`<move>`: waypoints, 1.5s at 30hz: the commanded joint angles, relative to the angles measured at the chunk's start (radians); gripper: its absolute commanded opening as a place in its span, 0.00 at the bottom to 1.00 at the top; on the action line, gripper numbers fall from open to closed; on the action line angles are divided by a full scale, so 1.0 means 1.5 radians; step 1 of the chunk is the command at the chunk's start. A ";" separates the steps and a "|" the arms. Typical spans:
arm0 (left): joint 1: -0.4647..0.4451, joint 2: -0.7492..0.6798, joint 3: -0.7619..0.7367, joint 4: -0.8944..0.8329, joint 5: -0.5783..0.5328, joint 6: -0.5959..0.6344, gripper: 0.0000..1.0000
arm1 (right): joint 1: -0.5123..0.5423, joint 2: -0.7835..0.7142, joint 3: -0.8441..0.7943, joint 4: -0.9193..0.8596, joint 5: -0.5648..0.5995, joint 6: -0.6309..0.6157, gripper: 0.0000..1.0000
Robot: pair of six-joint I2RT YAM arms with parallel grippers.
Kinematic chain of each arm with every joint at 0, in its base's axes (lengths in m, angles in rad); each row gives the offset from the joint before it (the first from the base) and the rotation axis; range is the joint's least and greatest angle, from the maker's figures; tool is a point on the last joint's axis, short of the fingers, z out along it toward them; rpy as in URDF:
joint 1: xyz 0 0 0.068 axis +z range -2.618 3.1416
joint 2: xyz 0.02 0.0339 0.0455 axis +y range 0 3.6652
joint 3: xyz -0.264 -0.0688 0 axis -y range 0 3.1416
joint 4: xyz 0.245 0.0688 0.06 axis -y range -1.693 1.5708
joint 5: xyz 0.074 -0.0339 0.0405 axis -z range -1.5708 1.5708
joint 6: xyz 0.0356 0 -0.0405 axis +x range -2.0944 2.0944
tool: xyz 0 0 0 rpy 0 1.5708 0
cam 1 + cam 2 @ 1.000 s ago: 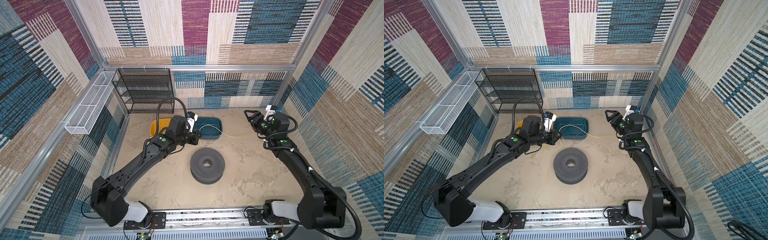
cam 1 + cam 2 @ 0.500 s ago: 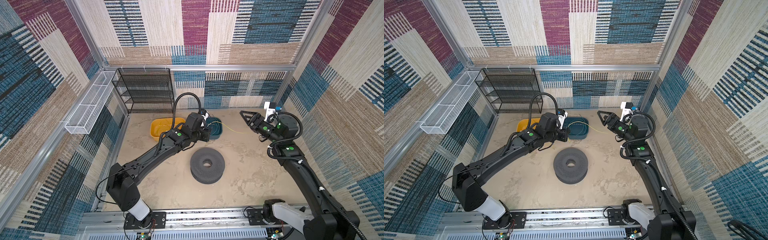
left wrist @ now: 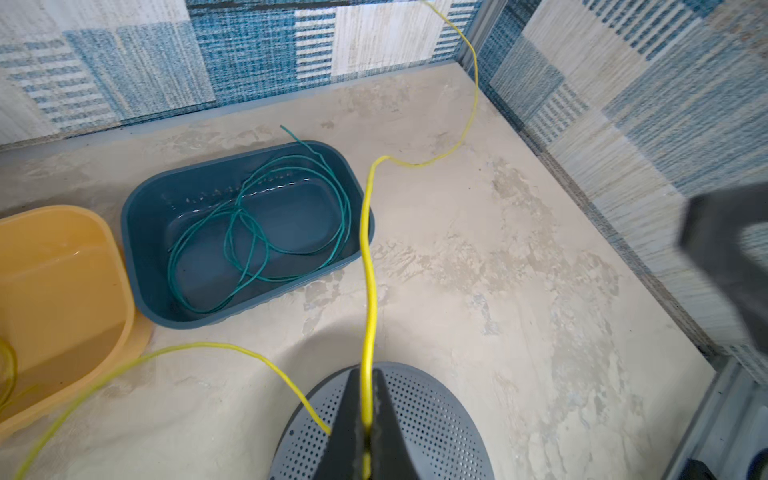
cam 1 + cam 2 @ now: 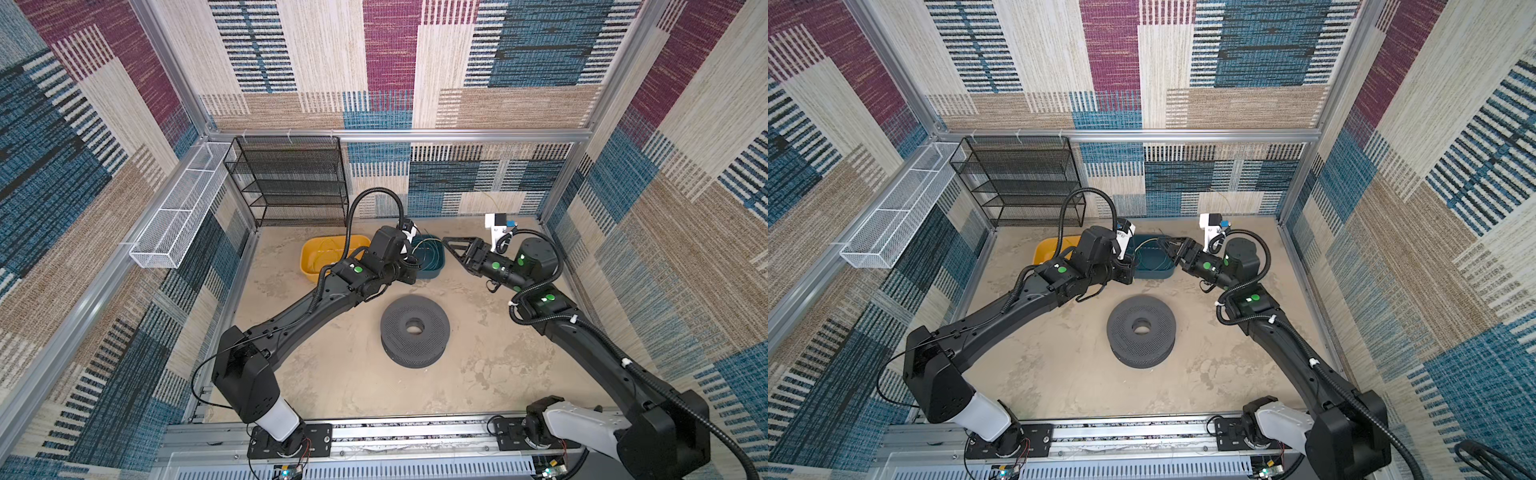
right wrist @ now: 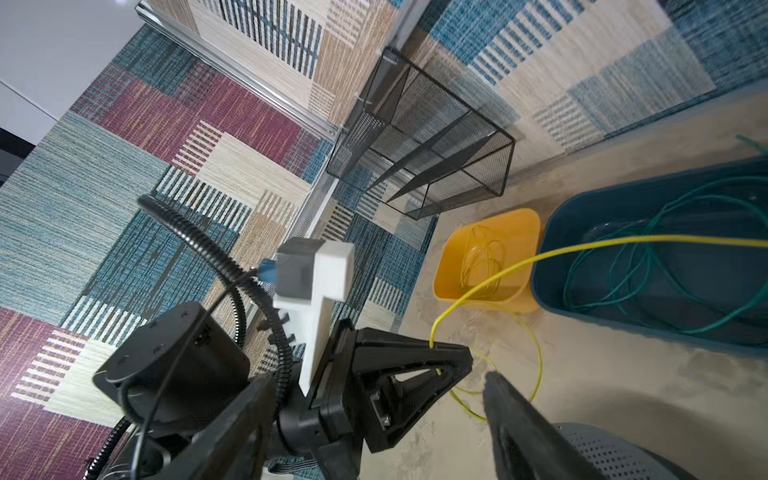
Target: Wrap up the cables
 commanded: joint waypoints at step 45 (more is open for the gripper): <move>0.182 -0.154 -0.260 0.148 0.042 -0.108 0.81 | 0.044 0.085 0.006 0.138 0.003 0.087 0.00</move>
